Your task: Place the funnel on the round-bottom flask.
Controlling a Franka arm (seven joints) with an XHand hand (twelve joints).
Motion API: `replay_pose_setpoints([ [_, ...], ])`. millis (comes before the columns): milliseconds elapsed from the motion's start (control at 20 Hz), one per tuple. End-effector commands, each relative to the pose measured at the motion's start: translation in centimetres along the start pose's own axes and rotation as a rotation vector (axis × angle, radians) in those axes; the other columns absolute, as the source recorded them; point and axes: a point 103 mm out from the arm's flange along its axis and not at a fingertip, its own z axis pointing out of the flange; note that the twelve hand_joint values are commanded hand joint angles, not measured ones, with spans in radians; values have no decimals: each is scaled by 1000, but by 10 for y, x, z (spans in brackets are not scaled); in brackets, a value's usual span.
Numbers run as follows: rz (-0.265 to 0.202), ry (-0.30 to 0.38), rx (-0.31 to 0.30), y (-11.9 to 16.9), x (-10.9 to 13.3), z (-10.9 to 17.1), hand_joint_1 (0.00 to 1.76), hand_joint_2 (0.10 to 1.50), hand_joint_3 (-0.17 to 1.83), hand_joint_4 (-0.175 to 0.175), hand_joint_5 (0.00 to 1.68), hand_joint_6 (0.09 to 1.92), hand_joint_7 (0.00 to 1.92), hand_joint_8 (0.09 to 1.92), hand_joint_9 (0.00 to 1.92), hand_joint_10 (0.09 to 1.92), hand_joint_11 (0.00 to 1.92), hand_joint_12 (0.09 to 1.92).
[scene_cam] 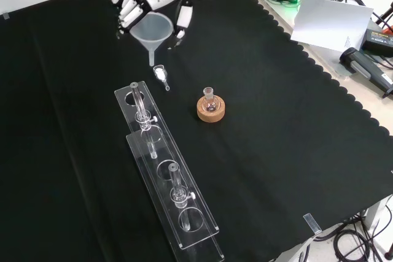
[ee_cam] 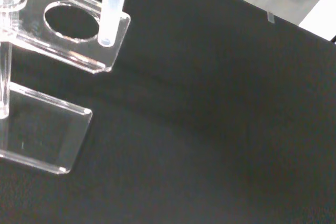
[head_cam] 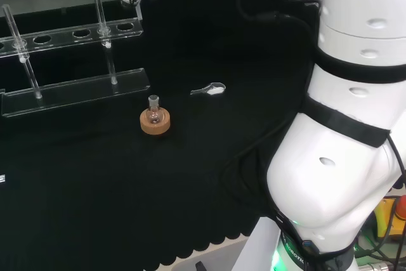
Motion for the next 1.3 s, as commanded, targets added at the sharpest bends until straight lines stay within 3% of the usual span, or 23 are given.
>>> replay_pose_setpoints([
  [50, 41, 0, -18, -48, -8, 2, 796, 747, 581, -14, 741, 705, 697, 643, 993, 406, 665, 1263],
  [700, 42, -2, 14, -122, 16, 48, 802, 744, 588, -13, 747, 714, 704, 642, 999, 395, 673, 1263],
  [1300, 26, 10, 60, -132, 43, 94, 807, 743, 594, -14, 755, 719, 705, 642, 1003, 389, 680, 1259],
])
